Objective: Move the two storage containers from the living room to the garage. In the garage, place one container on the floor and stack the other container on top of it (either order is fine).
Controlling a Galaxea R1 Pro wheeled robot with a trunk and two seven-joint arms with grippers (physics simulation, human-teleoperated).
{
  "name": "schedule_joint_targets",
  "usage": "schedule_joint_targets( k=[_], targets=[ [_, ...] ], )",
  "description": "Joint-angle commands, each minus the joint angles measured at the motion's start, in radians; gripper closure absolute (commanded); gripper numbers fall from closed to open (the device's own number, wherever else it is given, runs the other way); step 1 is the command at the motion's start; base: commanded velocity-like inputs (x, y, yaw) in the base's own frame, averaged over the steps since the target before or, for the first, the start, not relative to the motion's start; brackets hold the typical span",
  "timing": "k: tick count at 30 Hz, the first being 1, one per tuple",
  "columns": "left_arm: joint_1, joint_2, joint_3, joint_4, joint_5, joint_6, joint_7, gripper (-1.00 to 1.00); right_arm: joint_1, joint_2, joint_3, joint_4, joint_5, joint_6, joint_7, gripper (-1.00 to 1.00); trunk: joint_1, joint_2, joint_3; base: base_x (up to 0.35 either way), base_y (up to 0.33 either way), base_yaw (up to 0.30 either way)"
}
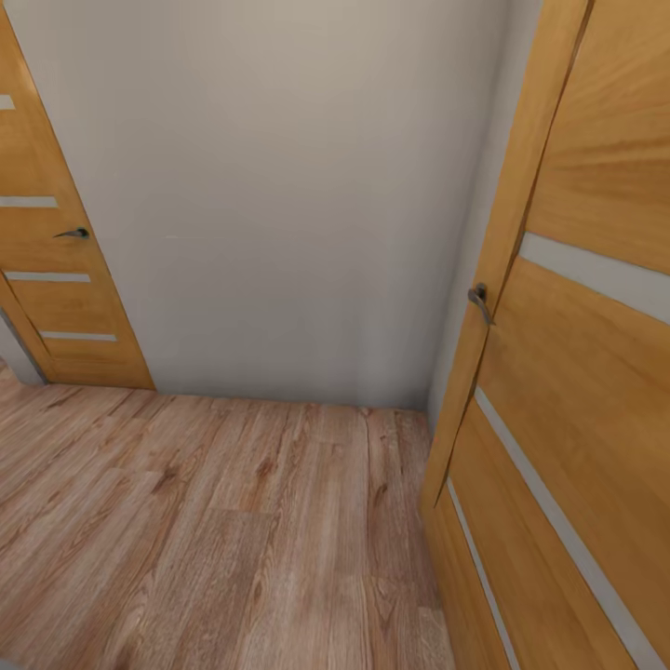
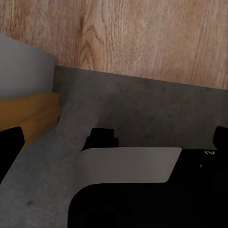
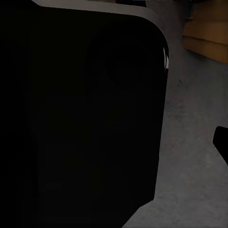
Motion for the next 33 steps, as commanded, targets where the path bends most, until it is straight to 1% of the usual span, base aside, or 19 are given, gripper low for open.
schedule_joint_targets(
  k=[1, 9, 23, 33],
  targets=[
    [-0.001, 0.000, 0.008, 0.001, -0.011, -0.003, 0.003, -1.00, 0.000, 0.000, 0.002, 0.000, -0.001, 0.000, -0.001, -1.00, 0.000, 0.000, -0.001, 0.005, 0.000, 0.000],
    [-0.001, 0.000, 0.008, 0.001, -0.010, -0.001, 0.003, -1.00, 0.000, 0.000, 0.002, 0.000, -0.001, 0.000, -0.001, -1.00, 0.000, 0.000, -0.001, 0.028, 0.000, 0.000],
    [-0.001, -0.001, 0.008, 0.001, -0.010, 0.001, 0.003, -1.00, -0.001, 0.000, 0.004, 0.000, -0.001, 0.000, -0.002, -1.00, 0.000, 0.000, 0.004, 0.089, 0.001, 0.000],
    [-0.001, -0.001, 0.008, 0.001, -0.010, 0.000, 0.003, -1.00, 0.000, 0.000, 0.004, 0.000, -0.001, 0.000, -0.002, -1.00, 0.000, 0.000, 0.004, 0.136, 0.073, 0.000]
  ],
)
